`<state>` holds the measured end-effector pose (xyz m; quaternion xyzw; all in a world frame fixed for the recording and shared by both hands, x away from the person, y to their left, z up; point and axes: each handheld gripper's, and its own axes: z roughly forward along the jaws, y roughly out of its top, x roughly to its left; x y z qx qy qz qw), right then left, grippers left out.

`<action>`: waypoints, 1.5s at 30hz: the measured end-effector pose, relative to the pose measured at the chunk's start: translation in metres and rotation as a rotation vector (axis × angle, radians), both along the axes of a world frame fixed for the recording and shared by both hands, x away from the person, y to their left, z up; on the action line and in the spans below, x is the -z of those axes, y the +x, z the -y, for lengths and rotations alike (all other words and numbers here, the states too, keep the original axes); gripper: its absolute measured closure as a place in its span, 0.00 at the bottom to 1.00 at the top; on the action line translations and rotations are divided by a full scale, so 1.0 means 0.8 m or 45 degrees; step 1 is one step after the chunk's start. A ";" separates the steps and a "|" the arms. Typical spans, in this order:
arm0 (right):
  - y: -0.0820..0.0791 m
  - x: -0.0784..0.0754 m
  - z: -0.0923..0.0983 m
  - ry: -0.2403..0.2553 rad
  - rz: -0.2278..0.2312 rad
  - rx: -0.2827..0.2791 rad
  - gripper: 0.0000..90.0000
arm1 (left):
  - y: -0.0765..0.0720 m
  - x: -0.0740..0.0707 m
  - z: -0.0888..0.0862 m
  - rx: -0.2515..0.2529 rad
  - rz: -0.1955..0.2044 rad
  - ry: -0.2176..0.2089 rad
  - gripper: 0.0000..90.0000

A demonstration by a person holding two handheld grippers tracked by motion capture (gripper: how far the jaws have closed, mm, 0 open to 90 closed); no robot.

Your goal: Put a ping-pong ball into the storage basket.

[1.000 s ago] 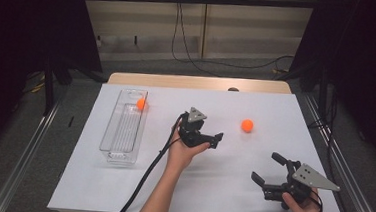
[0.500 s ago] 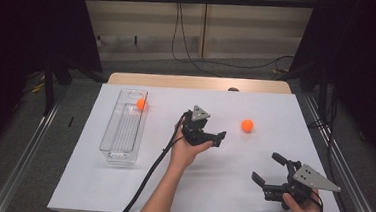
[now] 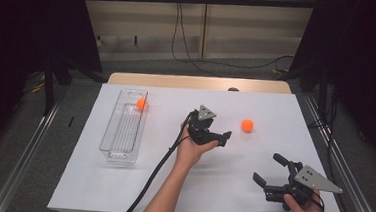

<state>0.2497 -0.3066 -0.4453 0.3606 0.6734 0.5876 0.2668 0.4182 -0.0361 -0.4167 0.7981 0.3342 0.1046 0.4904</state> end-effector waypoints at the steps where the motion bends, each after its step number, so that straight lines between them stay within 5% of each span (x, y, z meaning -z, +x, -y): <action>1: 0.000 0.000 0.000 -0.001 0.000 0.000 0.04 | 0.000 0.000 0.000 0.003 -0.001 0.002 0.09; 45: 0.003 0.000 -0.003 -0.001 0.002 -0.006 0.04 | 0.013 0.007 0.024 -0.018 0.003 0.016 0.09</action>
